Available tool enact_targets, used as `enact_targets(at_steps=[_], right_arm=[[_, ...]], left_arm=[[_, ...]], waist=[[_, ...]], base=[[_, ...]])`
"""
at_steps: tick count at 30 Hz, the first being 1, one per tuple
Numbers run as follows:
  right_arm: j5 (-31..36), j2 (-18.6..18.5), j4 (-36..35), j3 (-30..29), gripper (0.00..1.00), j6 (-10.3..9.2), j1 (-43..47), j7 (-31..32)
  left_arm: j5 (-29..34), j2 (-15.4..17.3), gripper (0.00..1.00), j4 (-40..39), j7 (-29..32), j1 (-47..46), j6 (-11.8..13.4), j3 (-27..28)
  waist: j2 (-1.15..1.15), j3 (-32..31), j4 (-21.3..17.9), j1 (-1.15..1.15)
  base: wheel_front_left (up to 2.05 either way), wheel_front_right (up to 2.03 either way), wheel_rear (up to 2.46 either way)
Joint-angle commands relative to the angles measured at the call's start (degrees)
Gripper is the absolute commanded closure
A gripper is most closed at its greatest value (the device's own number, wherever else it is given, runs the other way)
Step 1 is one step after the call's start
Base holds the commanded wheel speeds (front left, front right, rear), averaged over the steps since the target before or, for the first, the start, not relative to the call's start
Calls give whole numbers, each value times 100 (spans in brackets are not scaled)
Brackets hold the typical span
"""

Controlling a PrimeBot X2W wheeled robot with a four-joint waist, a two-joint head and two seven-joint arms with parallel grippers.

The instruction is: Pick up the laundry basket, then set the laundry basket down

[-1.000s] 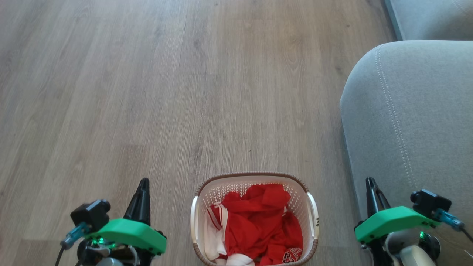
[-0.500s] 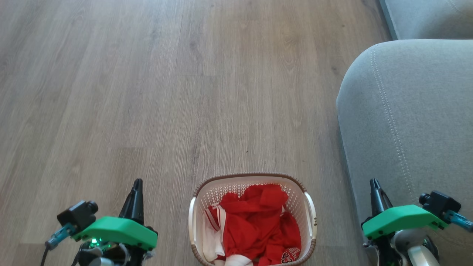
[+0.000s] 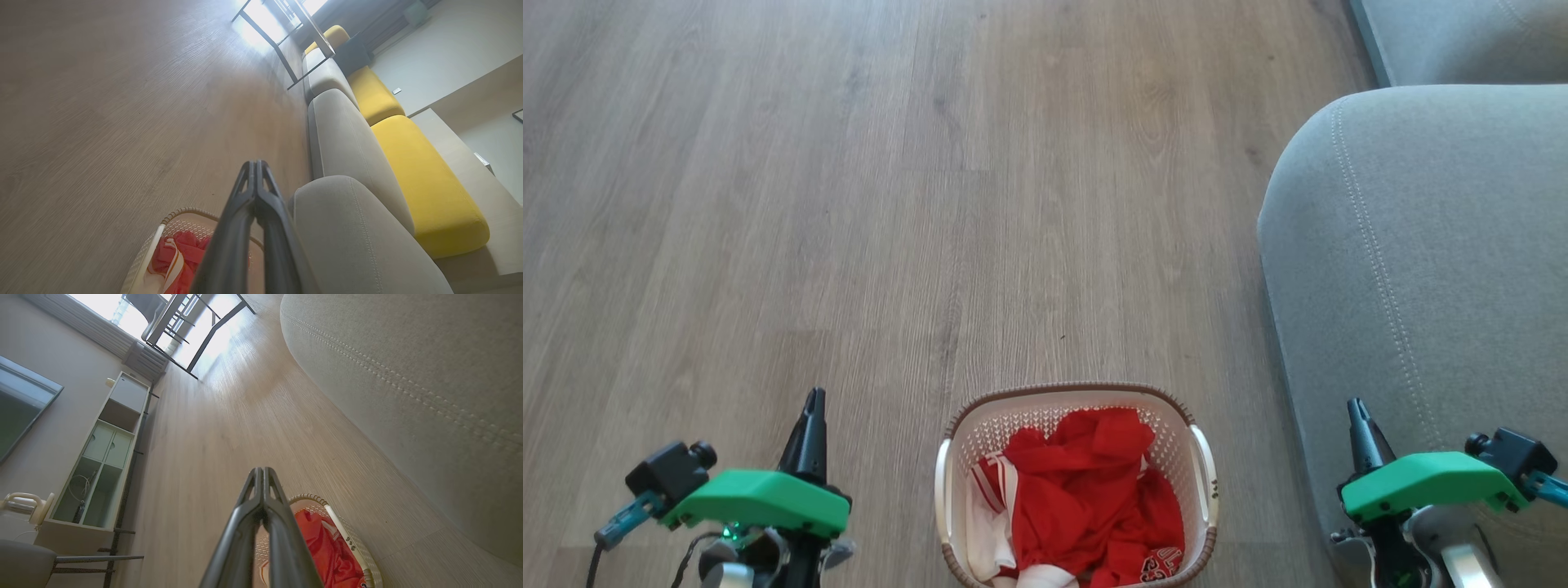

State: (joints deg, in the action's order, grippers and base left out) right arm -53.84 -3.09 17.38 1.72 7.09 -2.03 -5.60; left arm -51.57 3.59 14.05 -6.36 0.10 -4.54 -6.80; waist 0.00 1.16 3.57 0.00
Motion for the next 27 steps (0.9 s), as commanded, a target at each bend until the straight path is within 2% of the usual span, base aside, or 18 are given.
enact_targets(at_steps=[1,27], right_arm=[[-152,-84,-228,0,100,20,-282,47],[-1764,-86,-277,-286,100,28,-332,488]], left_arm=[[-155,93,100,-151,30,-315,-37,148],[-1899,102,100,-93,474,-438,-146,540]], waist=[[0,-2,-7,0],[0,-42,-155,0]], base=[[0,0,0],[0,0,0]])
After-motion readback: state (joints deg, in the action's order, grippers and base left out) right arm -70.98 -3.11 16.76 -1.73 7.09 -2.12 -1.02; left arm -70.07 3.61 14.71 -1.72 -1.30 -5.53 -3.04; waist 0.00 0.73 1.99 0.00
